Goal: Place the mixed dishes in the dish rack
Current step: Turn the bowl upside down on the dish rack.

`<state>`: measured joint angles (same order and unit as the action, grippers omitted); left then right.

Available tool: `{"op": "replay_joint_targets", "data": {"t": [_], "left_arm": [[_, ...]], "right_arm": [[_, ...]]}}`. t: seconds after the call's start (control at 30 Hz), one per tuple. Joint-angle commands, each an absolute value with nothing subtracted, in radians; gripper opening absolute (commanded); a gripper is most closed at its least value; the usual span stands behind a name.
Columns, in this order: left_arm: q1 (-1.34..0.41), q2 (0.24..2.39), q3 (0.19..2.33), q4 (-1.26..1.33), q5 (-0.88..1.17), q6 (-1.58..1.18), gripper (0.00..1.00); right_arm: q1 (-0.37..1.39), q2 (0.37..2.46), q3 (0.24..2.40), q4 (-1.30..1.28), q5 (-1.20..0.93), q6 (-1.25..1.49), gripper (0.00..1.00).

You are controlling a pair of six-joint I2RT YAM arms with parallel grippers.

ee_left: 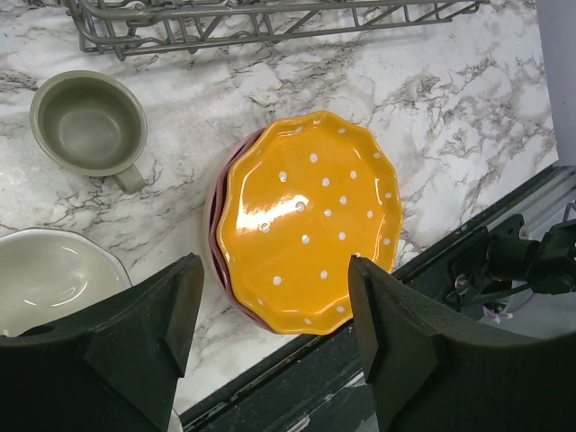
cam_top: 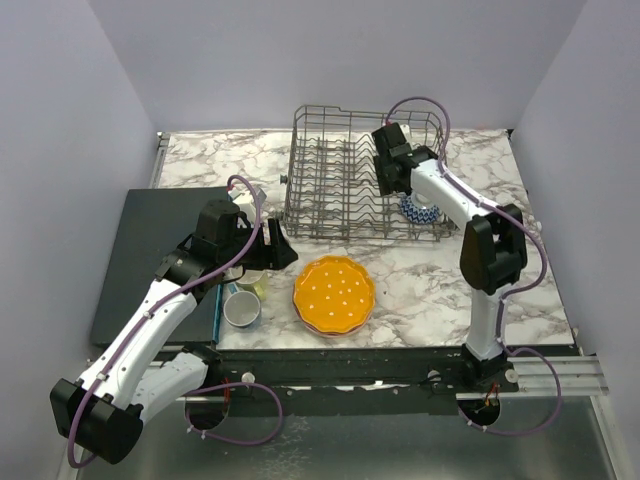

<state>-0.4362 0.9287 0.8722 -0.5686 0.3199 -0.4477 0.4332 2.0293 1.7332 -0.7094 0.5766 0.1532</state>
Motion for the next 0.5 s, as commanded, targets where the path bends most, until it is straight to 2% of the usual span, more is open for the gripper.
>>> {"op": "replay_joint_targets", "data": {"t": [0.0, 0.47], "left_arm": [[-0.442, 0.929, 0.859, -0.573, 0.288, -0.434, 0.72], [-0.442, 0.936, 0.862, -0.579, 0.234, -0.434, 0.72]], "right_arm": [[0.449, 1.937, 1.763, -0.73, 0.5, 0.182, 0.87], [0.51, 1.702, 1.711, -0.73, 0.299, 0.241, 0.87]]}}
